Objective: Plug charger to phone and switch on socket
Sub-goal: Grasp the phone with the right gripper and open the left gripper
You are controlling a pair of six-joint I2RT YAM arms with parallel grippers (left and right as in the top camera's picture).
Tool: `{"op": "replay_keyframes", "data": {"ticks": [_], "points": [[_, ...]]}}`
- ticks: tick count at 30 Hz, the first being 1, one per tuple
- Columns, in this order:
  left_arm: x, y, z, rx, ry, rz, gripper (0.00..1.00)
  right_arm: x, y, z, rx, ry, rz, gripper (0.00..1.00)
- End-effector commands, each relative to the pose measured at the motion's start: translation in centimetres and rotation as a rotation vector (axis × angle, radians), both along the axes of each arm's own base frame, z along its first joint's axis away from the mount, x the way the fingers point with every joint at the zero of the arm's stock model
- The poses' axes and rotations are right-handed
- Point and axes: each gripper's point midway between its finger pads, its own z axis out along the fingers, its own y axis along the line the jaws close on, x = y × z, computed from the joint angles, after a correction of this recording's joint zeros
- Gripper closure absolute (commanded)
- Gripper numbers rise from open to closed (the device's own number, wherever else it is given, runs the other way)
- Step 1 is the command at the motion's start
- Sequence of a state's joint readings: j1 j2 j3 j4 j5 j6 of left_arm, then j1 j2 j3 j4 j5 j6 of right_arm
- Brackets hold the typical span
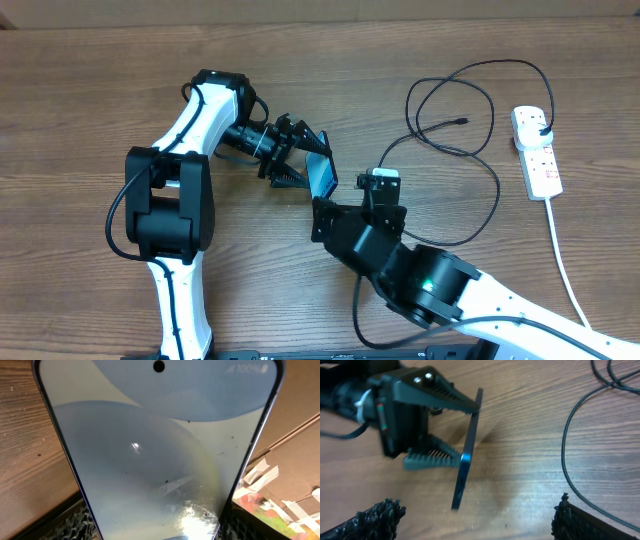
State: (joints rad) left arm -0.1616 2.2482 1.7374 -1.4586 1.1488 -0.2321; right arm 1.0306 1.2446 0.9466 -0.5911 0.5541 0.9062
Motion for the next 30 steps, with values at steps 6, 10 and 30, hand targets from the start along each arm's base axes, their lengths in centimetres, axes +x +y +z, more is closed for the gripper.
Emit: {"op": "replay_keyframes", "data": {"ticks": [6, 10, 30], "points": [[0.9, -0.3, 1.0, -0.054, -0.026, 0.017, 0.33, 2.9, 2.3, -0.7, 0.003, -0.08, -0.041, 0.09], [0.9, -0.3, 1.0, -0.054, -0.026, 0.017, 0.33, 3.4, 3.3, -2.2, -0.008, -0.073, -0.041, 0.11], [0.8, -0.3, 1.0, -0.053, -0.026, 0.017, 0.33, 6.1, 5.8, -2.9, 0.113, -0.01, 0.134, 0.44]]}}
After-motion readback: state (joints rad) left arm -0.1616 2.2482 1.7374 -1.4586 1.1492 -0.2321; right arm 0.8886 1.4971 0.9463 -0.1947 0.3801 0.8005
